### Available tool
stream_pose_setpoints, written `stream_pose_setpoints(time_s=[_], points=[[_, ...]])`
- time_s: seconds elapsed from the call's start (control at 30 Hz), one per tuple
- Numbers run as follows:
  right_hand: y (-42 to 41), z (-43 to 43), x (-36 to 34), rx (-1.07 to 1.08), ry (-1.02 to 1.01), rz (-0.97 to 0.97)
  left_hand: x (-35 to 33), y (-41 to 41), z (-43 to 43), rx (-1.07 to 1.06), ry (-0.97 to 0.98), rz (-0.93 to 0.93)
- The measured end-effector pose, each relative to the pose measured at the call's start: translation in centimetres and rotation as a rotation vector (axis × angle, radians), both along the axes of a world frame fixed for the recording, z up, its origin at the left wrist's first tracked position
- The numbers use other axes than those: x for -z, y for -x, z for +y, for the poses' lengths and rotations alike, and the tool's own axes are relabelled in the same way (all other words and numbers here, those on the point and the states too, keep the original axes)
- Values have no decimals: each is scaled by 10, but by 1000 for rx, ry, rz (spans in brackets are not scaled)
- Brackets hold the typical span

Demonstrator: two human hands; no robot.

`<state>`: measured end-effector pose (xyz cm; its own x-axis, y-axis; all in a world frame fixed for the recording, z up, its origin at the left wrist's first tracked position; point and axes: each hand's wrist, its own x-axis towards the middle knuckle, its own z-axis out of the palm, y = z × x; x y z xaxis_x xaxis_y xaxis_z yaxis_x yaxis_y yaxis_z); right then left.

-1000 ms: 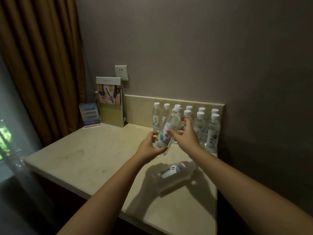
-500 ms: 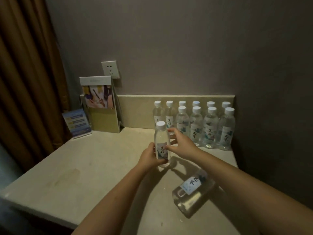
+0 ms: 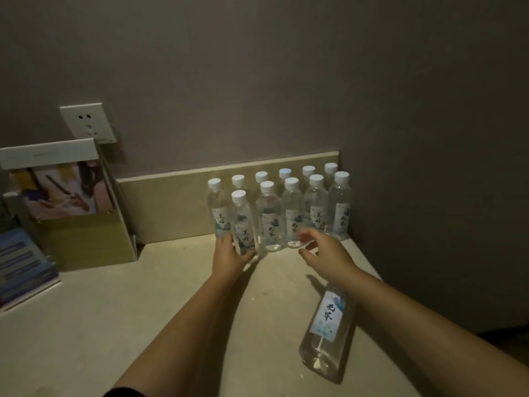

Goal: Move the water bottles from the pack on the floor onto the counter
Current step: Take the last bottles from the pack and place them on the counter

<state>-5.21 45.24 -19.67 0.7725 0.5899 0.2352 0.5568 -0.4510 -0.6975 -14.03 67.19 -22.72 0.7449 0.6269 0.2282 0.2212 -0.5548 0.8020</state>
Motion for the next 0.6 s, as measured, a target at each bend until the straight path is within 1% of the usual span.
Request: stream_pose_setpoints(time_s=[0.1,0.2,0.3,0.6], points=[[1,-14,-2,33,65,-58,2,-11,-2,13,-48,-17],[3,-22,-5,53,64,-90,7,-13,-2,-74,-35,-89],[4,-24,-7,52,71,-119,10,-14,-1,-139,-54,-91],[8,-20,-5,68,175,-117,8,-11,-4,-116,-34,-116]])
